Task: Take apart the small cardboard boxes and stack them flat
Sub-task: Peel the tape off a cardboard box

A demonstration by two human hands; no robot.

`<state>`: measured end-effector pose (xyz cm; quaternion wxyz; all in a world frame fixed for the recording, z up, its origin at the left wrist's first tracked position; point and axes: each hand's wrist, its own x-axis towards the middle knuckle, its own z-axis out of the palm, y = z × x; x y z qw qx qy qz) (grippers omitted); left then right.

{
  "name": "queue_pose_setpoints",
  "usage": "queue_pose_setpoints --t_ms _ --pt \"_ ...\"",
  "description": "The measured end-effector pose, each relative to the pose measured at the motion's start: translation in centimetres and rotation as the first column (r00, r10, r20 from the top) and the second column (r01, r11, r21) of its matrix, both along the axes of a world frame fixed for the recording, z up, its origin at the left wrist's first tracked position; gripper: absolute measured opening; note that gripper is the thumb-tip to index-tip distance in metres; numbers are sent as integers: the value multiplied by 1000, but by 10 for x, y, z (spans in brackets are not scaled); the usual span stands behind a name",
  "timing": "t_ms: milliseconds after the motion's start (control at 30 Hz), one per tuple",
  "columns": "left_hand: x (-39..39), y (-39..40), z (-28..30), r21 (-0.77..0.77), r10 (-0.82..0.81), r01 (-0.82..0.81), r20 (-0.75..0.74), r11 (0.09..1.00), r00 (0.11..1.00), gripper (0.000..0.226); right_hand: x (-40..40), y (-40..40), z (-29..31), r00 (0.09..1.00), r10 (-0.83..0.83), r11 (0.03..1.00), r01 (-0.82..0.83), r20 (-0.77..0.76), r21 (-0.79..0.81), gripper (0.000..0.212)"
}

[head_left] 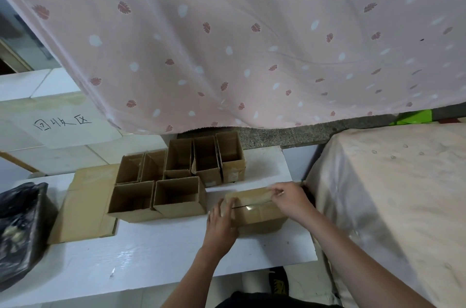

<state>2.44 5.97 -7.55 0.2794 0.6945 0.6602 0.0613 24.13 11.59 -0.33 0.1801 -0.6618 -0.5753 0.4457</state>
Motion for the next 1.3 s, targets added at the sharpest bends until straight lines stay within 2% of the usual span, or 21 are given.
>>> queue_pose_setpoints --t_ms 67,200,300,433,533,633,767,867,933,1067,1233,1300 --pt "4 1 -1 -2 -30 30 -40 1000 999 83 -8 -1 1 999 -10 1000 9 -31 -18 46" --pt "20 9 -4 32 -120 126 -149 992 982 86 -27 3 2 999 -17 995 12 -47 -103 50" --pt "28 14 -8 24 -159 167 -201 986 967 87 -35 6 3 983 -124 972 92 -137 -215 46" --pt "34 14 -13 12 -174 183 -271 983 947 88 -38 7 4 985 -68 971 29 -159 -235 26" --pt "36 13 -15 17 -199 217 -342 976 919 87 -38 7 3 995 14 984 -30 -94 -176 11" --pt "37 14 -17 12 -216 237 -367 972 905 85 -38 8 0 998 67 992 -65 10 -112 8" --pt "39 13 -20 4 -215 233 -374 972 902 85 -35 7 0 990 120 993 -118 79 -29 27" --pt "38 14 -21 -1 -214 230 -371 973 904 86 -33 7 -1 985 130 990 -135 112 32 26" --pt "37 15 -21 -2 -216 232 -373 973 902 86 -33 7 -2 986 134 990 -138 104 29 26" --pt "37 17 -20 -4 -215 229 -357 974 909 90 -40 10 -4 949 260 963 -268 179 20 46" --pt "37 19 -19 0 -216 228 -313 974 925 99 -48 15 -9 915 276 957 -291 293 7 15" --pt "37 20 -19 -2 -216 227 -311 974 926 100 -49 16 -10 917 261 961 -276 303 5 11"
